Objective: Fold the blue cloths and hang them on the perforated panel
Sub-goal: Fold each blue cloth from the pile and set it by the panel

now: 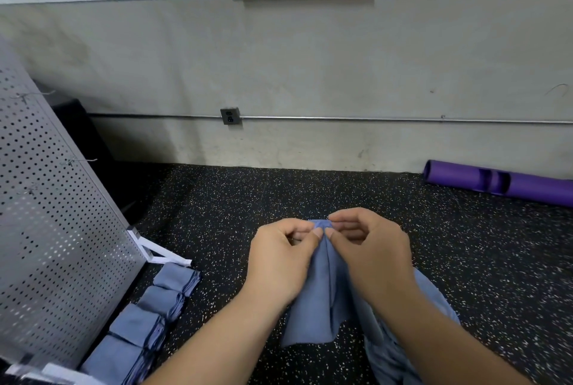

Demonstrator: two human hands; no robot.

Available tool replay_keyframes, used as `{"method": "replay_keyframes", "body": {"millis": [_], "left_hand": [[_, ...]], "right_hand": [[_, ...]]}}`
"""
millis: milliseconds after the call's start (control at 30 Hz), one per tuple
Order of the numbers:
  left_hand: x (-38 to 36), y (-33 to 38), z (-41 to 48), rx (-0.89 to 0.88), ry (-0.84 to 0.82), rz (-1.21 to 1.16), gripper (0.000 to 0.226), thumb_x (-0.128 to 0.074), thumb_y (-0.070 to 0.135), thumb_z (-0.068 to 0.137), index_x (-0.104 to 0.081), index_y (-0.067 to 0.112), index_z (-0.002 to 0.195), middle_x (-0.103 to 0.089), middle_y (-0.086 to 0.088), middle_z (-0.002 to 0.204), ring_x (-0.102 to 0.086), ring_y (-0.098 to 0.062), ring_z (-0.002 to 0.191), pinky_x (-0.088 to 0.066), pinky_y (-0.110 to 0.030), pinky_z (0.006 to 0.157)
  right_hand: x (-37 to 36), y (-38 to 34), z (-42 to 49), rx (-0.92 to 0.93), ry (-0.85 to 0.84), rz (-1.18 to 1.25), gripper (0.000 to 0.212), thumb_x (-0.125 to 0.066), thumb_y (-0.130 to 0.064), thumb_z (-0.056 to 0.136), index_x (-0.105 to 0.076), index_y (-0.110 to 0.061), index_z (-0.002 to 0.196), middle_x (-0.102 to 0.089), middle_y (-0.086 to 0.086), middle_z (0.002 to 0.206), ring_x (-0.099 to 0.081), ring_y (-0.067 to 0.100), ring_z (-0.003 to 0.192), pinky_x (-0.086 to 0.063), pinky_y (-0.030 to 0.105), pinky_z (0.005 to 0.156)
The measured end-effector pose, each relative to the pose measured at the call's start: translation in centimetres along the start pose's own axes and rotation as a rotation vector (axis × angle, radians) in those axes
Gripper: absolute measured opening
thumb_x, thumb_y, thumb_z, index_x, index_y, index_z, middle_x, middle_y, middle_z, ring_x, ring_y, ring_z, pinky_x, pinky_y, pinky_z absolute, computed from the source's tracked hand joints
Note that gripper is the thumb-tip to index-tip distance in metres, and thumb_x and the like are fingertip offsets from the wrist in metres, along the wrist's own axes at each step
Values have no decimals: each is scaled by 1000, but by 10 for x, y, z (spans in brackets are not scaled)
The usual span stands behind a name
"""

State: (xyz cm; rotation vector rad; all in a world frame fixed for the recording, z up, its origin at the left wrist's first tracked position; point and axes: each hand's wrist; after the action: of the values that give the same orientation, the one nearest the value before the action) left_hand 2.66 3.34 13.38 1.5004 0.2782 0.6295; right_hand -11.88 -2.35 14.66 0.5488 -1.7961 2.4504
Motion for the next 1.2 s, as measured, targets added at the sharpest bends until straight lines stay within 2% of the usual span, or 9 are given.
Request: {"method": "replay_keyframes", "body": {"millis": [100, 367, 567, 733, 900, 1000, 1100, 1200], "left_hand": [[1, 0, -1, 15, 1, 0, 4, -84, 21, 92, -84, 23, 89, -80, 4, 81, -78, -20, 84, -63, -44, 86], [4, 2, 0, 5, 15, 46, 4, -84, 23, 92, -83, 25, 88, -79, 7, 79, -76, -11, 79, -63, -31, 79], [7, 2, -1, -10, 9, 48, 9, -82, 19, 93, -83, 25, 86, -78, 8, 78, -71, -2, 73, -59, -25, 77], [8, 8, -2, -37, -1, -68, 8, -80, 19, 95, -84, 20, 88, -77, 9, 75, -68, 0, 72, -55, -20, 75], [14, 11, -3, -35, 9, -157, 4, -85, 15, 90, -82, 16, 92, -80, -1, 86, -72, -8, 79, -59, -22, 76], [20, 10, 2, -85, -10, -108, 10, -80, 12, 95, -81, 21, 92, -79, 1, 86, -71, -8, 79, -57, -21, 75], [27, 9, 7, -167, -31, 1, 11, -77, 16, 97, -79, 26, 95, -78, 7, 88, -70, -9, 82, -54, -20, 77], [35, 11, 9, -200, -98, 30, 10, -74, 16, 100, -78, 26, 100, -77, 8, 91, -67, -10, 81, -54, -22, 74]], "right_hand": [[-2, -2, -3, 13, 6, 23, 27, -85, -11, 87, -76, -35, 95, -78, -20, 88, -74, 3, 83, -60, 25, 81], [-2, -7, -12, 68, 37, 42, 24, -84, -10, 90, -77, -33, 95, -77, -17, 90, -74, 3, 87, -60, 20, 80], [-5, -8, -14, 69, 24, 40, 24, -83, -11, 90, -77, -34, 94, -78, -18, 89, -75, 3, 87, -61, 25, 82], [-6, -9, -16, 92, 5, 39, 27, -79, -11, 94, -76, -37, 102, -78, -21, 92, -75, 3, 91, -61, 29, 86], [-3, -15, -14, 76, -88, 143, 29, -72, -5, 98, -72, -32, 110, -80, -20, 96, -75, -1, 97, -57, 18, 86], [6, -12, -4, 59, -87, 182, 26, -75, -5, 97, -74, -28, 109, -82, -13, 96, -77, 4, 95, -61, 27, 86], [22, 1, 11, 60, -41, 8, 28, -79, -14, 94, -75, -38, 105, -77, -17, 96, -72, 4, 91, -63, 30, 81], [35, 16, 21, 117, -167, -226, 40, -83, -21, 90, -71, -49, 116, -65, -26, 115, -63, 0, 106, -60, 27, 85]]}}
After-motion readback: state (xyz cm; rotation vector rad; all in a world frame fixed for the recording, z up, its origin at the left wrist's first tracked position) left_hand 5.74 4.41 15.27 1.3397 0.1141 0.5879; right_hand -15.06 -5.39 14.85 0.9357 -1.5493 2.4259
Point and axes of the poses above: each hand's wrist, its own z-axis towards the middle knuckle, its own x-axis out of the back of the hand, y = z × x
